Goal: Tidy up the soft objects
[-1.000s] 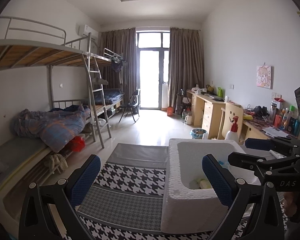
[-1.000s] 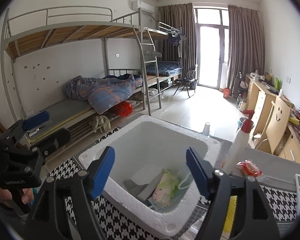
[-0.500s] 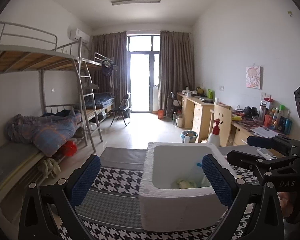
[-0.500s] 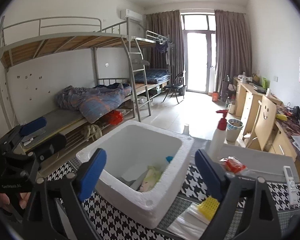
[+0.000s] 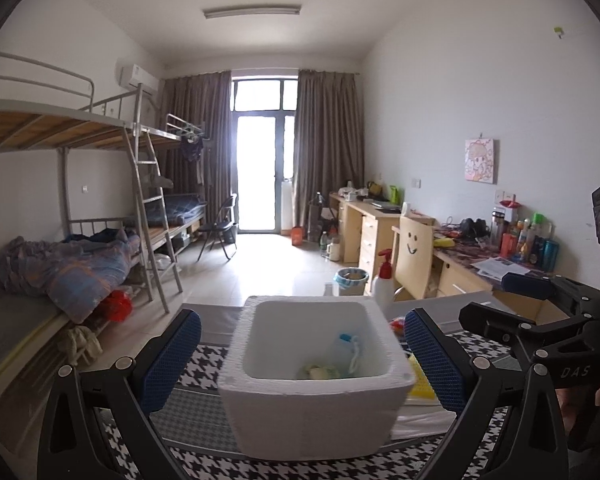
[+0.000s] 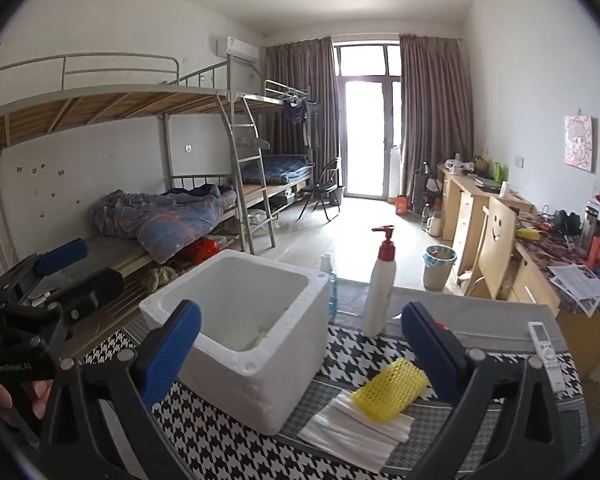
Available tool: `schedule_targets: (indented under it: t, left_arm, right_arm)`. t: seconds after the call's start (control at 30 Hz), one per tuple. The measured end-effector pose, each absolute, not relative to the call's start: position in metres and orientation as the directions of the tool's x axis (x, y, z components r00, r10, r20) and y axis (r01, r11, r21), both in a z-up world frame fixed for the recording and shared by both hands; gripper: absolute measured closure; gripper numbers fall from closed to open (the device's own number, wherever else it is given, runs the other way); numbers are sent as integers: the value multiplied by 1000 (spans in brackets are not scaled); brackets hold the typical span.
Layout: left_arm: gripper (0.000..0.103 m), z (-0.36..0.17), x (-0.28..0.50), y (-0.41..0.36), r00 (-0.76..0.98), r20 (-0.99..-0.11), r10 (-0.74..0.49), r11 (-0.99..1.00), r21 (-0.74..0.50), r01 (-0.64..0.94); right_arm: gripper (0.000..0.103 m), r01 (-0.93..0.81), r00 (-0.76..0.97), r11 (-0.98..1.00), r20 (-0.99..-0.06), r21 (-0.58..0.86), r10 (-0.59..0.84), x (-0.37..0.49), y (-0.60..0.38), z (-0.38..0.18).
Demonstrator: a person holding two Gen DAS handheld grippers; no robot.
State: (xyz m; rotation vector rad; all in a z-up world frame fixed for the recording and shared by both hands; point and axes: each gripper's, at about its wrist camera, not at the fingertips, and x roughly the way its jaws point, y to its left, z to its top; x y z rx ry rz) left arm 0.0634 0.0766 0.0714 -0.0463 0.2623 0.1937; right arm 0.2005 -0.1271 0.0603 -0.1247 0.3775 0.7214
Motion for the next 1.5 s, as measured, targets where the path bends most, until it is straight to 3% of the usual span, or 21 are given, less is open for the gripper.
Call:
schedule_targets:
  t: [0.67, 1.5]
  left_arm:
    - [1, 69, 61, 27, 961, -266, 81, 997, 7, -82]
    - [1, 44, 78, -23, 950, -310, -45, 999, -11, 44]
  right_arm:
    - [1, -595, 746, 803, -355, 26, 564, 193, -185, 53]
    - [1, -495, 790, 868, -395, 38, 468, 207, -233, 36]
